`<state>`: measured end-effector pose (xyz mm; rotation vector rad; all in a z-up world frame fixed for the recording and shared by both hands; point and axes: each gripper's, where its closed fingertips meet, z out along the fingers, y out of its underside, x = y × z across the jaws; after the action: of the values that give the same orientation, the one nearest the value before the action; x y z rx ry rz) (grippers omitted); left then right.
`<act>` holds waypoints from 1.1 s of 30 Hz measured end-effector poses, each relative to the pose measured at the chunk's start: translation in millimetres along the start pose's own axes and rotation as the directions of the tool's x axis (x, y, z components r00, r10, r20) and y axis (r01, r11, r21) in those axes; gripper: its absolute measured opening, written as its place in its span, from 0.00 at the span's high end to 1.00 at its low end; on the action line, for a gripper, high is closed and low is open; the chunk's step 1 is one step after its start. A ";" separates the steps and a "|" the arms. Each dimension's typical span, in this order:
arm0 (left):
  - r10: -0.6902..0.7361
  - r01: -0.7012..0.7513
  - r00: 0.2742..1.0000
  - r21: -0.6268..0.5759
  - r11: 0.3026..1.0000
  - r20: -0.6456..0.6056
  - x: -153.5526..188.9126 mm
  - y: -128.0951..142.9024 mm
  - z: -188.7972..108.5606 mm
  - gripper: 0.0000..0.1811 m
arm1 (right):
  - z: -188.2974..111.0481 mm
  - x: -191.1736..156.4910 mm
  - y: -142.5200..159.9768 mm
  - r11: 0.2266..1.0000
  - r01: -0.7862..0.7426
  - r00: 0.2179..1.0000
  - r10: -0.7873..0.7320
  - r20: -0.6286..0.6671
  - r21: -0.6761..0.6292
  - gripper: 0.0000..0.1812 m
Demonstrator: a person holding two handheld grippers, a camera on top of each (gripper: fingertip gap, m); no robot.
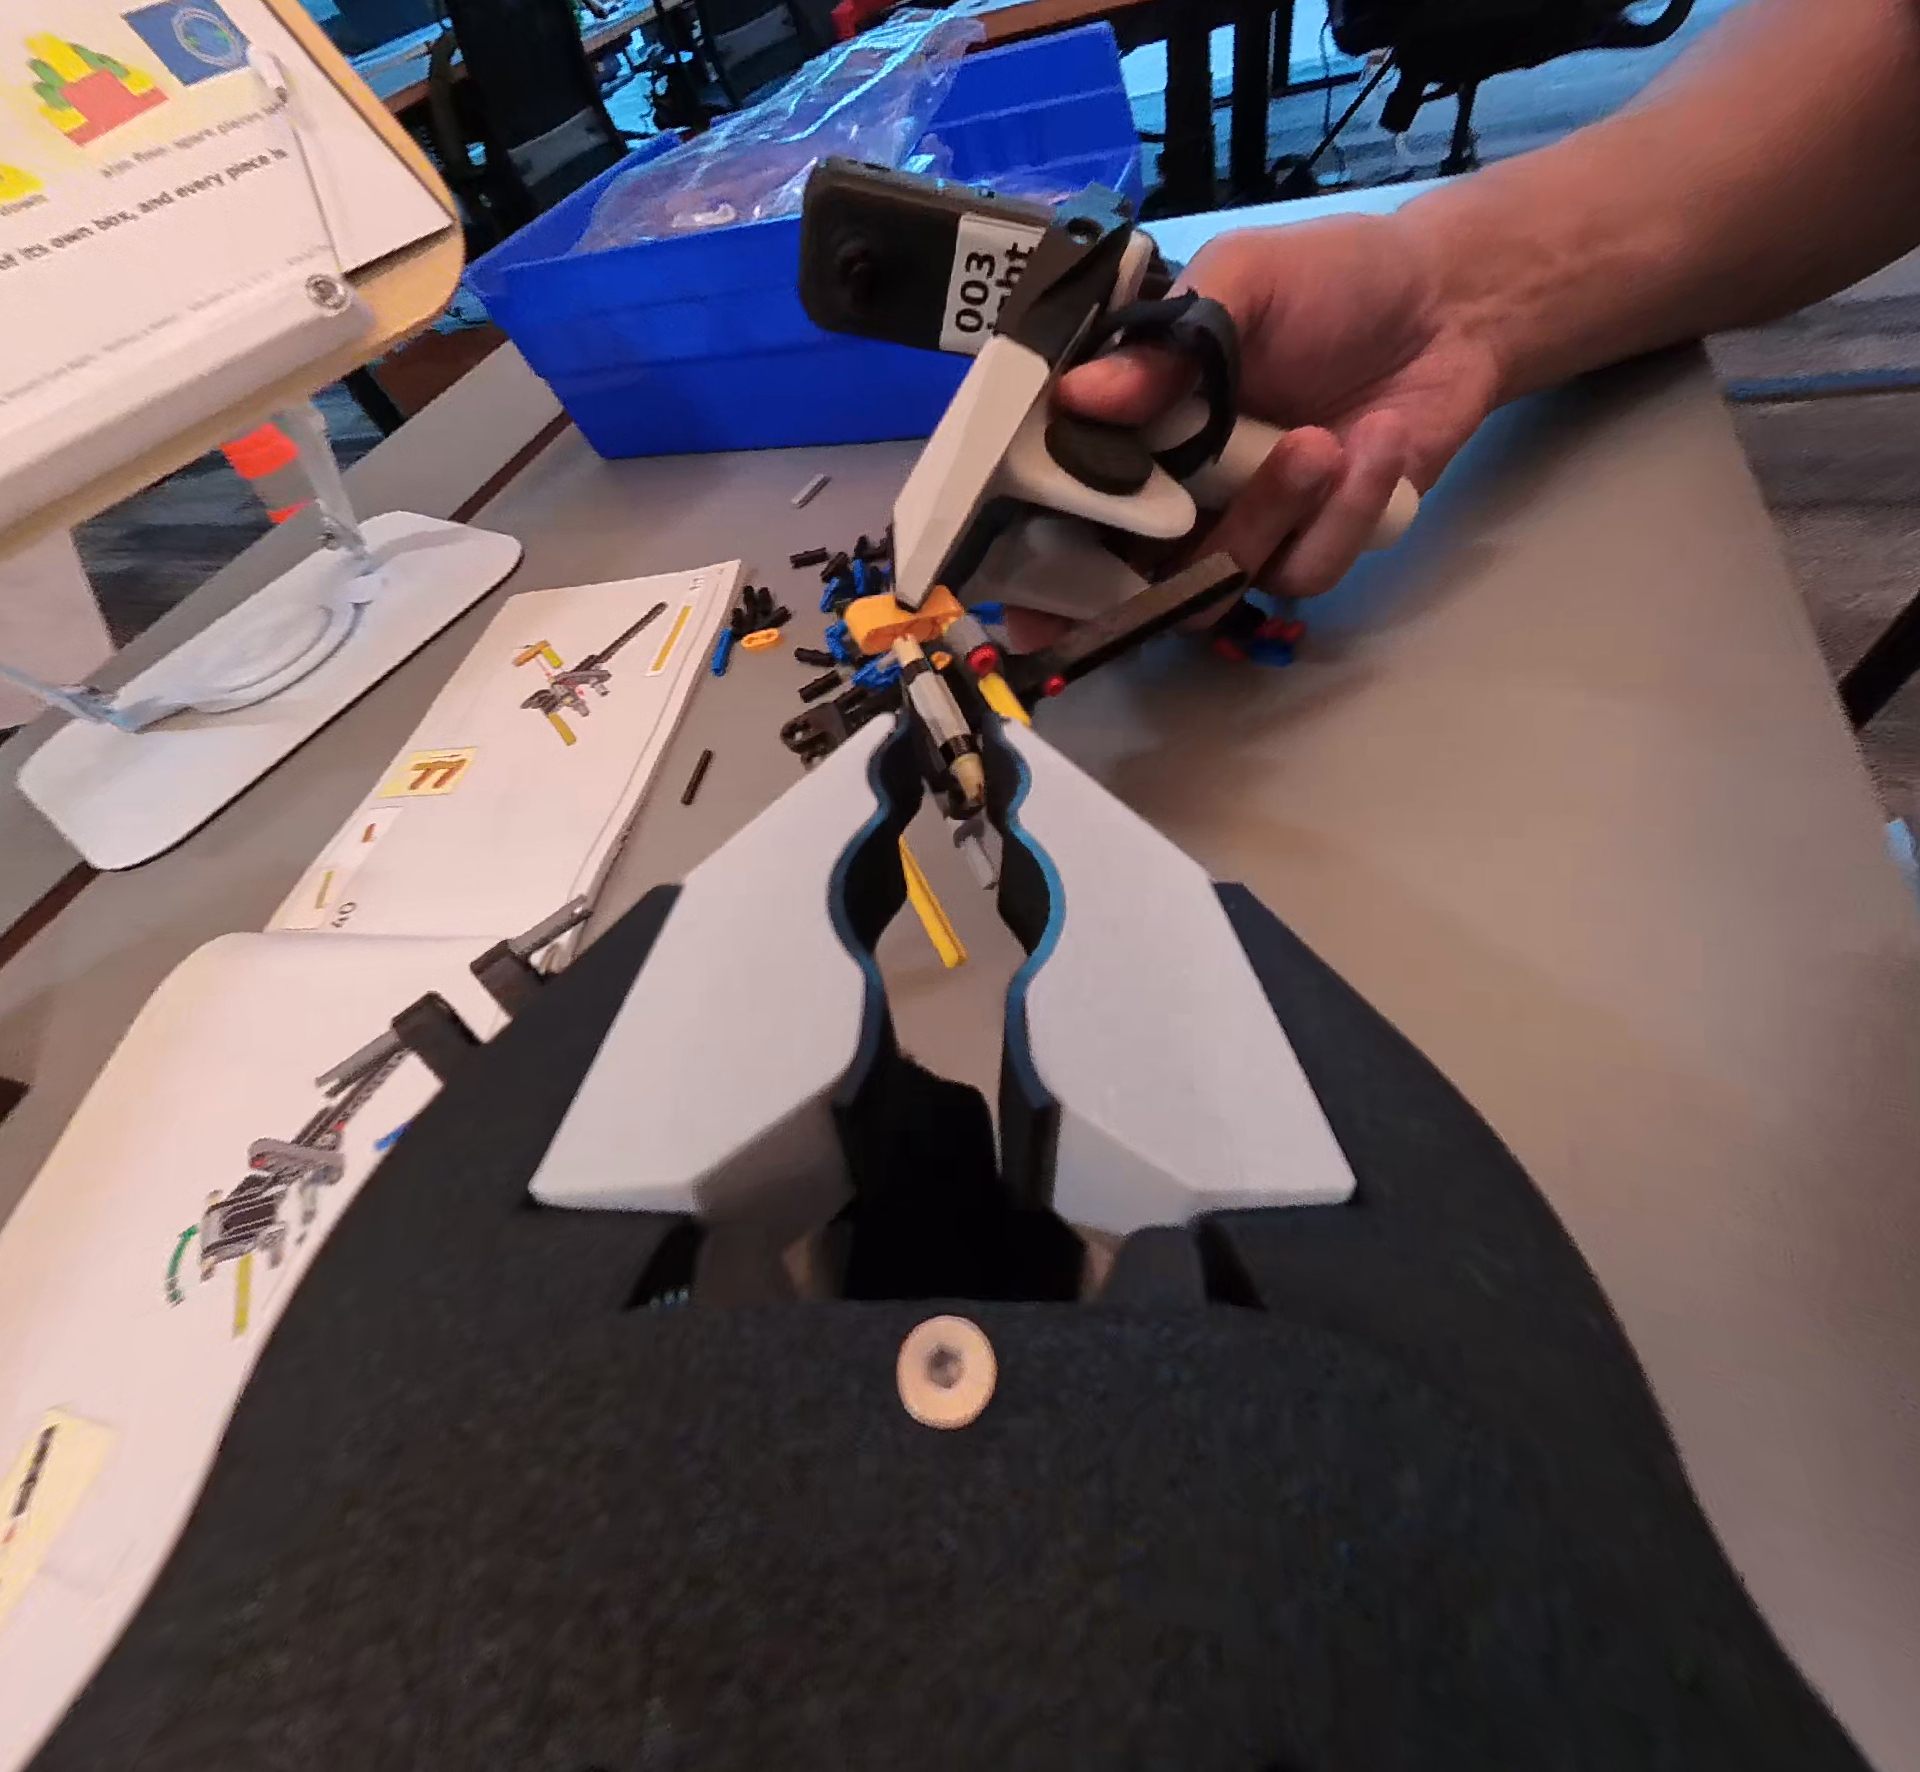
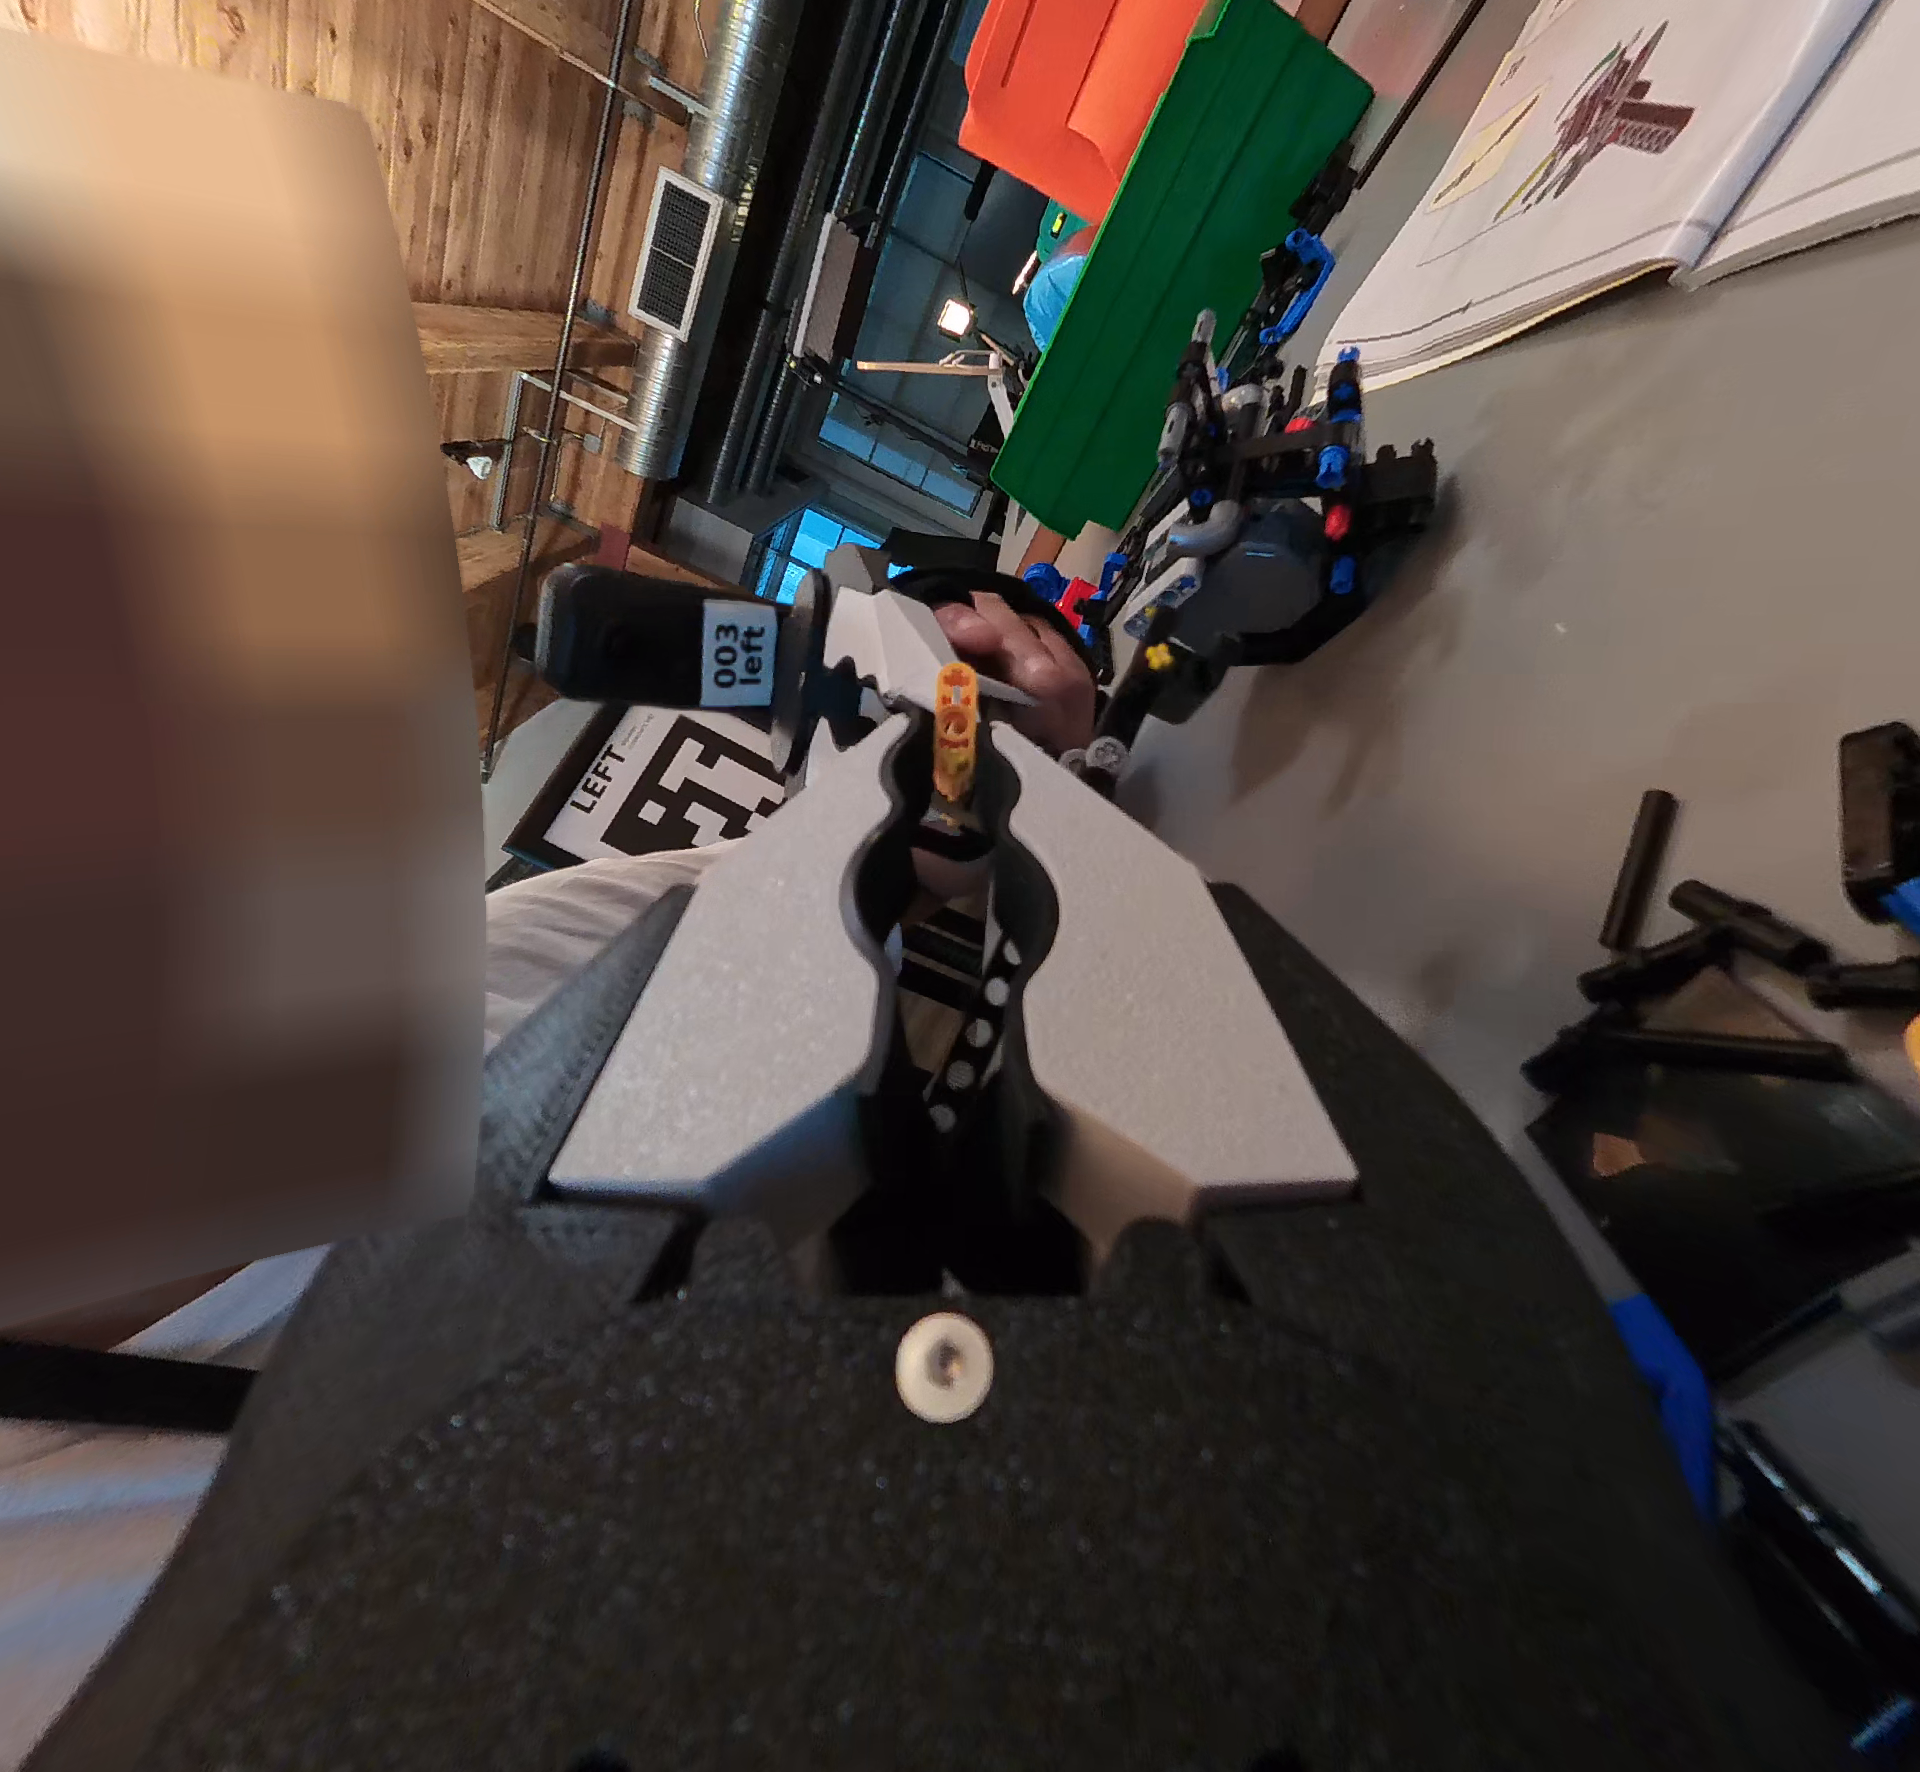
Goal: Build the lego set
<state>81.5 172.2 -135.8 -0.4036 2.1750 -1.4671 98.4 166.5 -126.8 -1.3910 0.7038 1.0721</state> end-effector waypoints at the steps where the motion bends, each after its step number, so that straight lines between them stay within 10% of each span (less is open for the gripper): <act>1: -0.005 0.005 1.000 0.010 1.000 -0.016 1.4 -0.7 -0.5 0.95 | 0.1 -0.5 0.1 1.000 -0.001 1.000 0.001 0.002 0.000 0.97; 33: 0.166 -0.166 0.985 0.019 0.986 -0.040 18.2 3.9 2.7 0.91 | 2.2 -1.5 6.9 0.999 -0.031 0.999 0.031 0.020 -0.043 0.97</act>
<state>67.7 162.6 -144.3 -0.1827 2.1711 -1.4106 91.2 167.4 -128.1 -1.4079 0.6931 1.1301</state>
